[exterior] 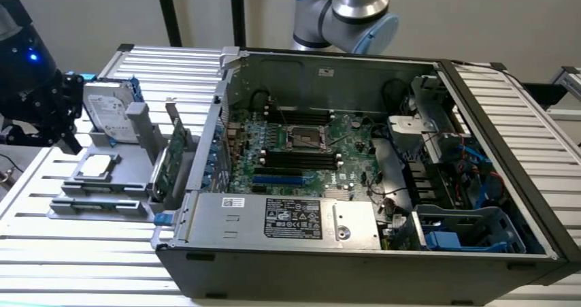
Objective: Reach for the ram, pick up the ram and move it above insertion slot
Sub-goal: 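Pick up the ram and move it above insertion slot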
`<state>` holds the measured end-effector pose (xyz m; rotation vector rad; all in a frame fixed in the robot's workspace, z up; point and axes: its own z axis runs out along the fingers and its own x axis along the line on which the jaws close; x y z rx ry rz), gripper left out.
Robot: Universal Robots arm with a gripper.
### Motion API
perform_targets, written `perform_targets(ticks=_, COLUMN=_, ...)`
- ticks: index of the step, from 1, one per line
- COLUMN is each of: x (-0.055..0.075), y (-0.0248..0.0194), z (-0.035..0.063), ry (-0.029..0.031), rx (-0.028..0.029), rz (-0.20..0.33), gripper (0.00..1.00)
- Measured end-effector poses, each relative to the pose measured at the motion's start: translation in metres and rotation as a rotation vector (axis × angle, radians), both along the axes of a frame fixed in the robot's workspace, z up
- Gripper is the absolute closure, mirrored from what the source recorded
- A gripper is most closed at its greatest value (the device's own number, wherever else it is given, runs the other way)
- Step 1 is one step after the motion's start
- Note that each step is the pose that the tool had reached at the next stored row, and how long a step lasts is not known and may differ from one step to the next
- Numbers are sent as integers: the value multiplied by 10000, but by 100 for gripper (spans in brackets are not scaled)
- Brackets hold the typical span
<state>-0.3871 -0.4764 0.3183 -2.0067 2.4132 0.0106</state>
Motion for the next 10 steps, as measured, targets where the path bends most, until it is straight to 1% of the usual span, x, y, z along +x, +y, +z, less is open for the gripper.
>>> perform_targets(ticks=4, x=0, y=22, z=-10, ry=1, rx=-1, rz=212, gripper=89)
perform_targets(ticks=6, x=-2, y=24, z=-12, ry=54, rx=0, rz=214, gripper=89)
perform_targets(ticks=7, x=-2, y=24, z=-11, ry=98, rx=1, rz=215, gripper=88)
perform_targets(ticks=9, x=-2, y=24, z=-12, ry=183, rx=2, rz=216, gripper=76)
perform_targets(ticks=10, x=-2, y=24, z=-12, ry=214, rx=2, rz=219, gripper=76)
